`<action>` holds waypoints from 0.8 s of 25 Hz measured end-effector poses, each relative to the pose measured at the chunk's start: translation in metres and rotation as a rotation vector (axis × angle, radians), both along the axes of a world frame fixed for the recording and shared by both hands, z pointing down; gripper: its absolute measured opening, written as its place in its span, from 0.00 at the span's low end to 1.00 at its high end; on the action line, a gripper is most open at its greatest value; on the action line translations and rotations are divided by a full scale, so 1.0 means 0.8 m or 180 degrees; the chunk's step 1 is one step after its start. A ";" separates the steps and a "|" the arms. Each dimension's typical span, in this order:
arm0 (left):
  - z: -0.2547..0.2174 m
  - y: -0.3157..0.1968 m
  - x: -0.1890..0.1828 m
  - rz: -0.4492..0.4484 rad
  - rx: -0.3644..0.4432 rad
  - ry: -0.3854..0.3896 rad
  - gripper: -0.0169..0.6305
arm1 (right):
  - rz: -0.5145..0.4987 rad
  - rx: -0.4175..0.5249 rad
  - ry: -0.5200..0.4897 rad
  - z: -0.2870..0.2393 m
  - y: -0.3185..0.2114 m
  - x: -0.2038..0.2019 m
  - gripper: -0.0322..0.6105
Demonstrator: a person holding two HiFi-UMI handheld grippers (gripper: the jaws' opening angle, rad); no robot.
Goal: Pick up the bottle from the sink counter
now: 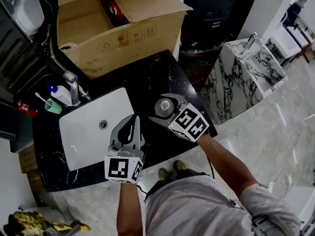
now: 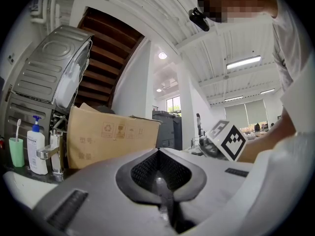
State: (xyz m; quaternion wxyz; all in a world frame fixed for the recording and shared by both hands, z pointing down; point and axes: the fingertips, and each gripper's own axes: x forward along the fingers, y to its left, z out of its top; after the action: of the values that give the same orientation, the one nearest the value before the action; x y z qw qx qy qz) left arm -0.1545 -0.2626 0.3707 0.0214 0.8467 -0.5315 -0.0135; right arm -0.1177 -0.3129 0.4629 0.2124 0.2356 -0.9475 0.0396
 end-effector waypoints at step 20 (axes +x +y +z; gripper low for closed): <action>-0.043 0.026 0.035 0.0097 0.0232 -0.0087 0.03 | 0.0094 0.0373 -0.0442 -0.118 0.054 0.052 0.58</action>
State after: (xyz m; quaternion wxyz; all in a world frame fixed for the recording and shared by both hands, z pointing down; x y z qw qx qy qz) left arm -0.1263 -0.2416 0.3363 -0.0165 0.8550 -0.5179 -0.0209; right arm -0.0765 -0.2696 0.3688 0.1315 0.2583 -0.9571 0.0035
